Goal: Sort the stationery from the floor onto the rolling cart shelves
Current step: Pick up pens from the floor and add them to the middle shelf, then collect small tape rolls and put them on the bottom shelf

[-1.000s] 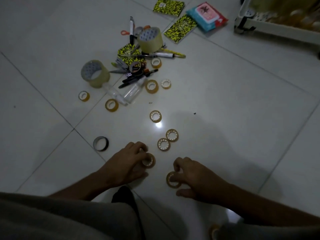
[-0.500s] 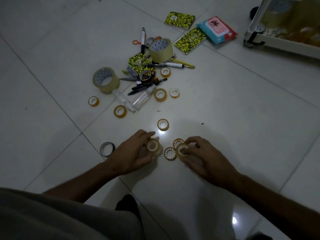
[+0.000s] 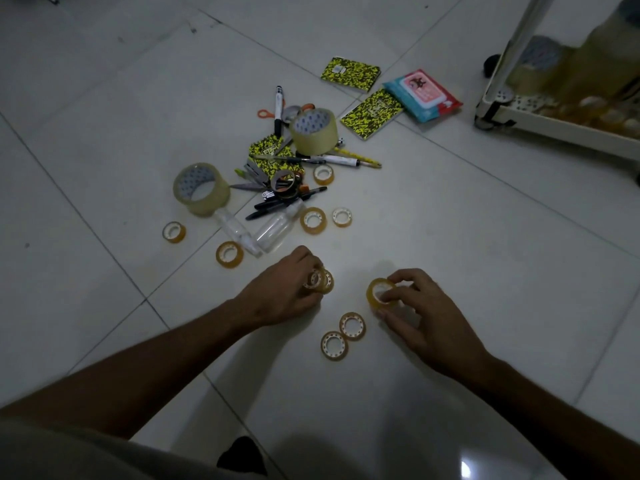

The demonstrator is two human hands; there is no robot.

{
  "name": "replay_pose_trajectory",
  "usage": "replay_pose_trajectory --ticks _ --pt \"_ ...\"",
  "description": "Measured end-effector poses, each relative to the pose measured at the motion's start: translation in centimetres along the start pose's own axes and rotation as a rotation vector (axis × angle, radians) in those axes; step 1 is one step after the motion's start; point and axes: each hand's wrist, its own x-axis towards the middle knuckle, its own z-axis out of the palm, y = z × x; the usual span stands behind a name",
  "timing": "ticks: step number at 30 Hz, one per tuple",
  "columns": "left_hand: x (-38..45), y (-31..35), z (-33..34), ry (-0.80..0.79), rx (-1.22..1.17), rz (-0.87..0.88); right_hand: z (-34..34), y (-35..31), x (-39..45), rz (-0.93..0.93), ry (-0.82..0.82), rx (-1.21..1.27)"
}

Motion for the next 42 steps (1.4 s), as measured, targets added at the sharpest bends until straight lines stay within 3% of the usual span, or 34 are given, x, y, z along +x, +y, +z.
replay_pose_trajectory --ticks 6,13,24,35,42 --pt "1.2 -1.2 -1.5 0.012 -0.061 -0.073 0.3 -0.6 6.5 -0.092 -0.015 -0.055" --pt "0.7 -2.4 -3.5 0.139 -0.089 -0.188 2.2 -1.6 16.2 -0.294 -0.052 -0.314" --pt "-0.5 -3.9 -6.2 0.227 -0.114 -0.226 5.5 -1.4 18.4 -0.269 -0.095 -0.500" --pt "5.9 1.7 -7.8 0.230 -0.082 -0.029 -3.4 1.1 12.1 -0.175 0.063 -0.307" --pt "13.4 9.9 -9.9 0.156 -0.088 0.188 -13.4 4.2 8.5 0.041 0.268 -0.276"
